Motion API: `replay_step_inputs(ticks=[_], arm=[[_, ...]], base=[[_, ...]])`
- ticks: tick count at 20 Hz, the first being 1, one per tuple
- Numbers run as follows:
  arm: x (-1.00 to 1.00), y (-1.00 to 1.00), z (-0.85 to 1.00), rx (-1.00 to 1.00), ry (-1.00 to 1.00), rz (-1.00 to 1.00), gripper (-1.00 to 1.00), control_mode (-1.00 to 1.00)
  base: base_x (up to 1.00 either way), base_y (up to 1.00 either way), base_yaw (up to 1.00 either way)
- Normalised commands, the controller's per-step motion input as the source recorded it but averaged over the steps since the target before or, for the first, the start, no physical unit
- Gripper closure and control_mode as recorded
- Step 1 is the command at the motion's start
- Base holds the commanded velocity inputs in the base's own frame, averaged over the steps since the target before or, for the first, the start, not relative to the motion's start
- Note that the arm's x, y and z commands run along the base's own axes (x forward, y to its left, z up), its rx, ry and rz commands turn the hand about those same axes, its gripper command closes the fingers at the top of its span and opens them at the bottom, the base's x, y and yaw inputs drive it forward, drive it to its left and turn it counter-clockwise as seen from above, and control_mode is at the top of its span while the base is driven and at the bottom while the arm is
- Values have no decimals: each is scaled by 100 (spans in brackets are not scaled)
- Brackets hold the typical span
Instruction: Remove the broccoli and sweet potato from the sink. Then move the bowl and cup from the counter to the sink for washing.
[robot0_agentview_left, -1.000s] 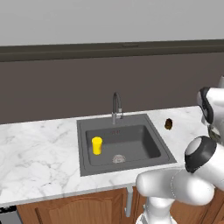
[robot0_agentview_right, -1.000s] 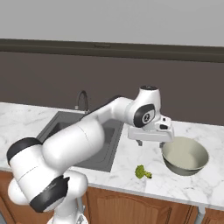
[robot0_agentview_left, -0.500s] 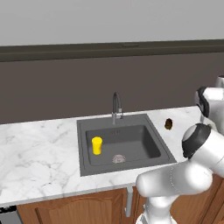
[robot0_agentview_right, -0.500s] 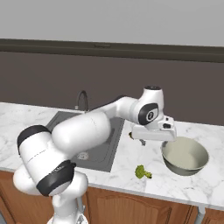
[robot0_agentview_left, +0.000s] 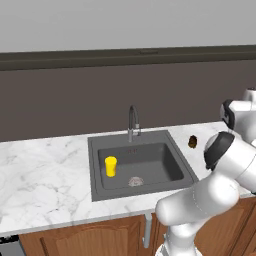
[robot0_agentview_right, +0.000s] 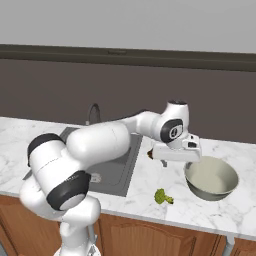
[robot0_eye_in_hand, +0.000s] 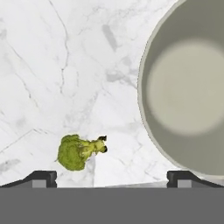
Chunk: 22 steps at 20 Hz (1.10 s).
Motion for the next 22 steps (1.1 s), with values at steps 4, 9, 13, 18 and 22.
replay_step_inputs(ticks=[4,9,13,18,22], arm=[[8,-11,-15,1,0,2,-100,-100],[12,-9,-16,0,0,2,-100,-100],[13,-4,-14,0,0,2,-100,-100],[13,-4,-13,0,0,3,-100,-100],[11,-10,-13,0,0,4,-100,-100]], base=[[0,0,0],[0,0,0],[0,0,0],[0,0,0],[0,0,0]])
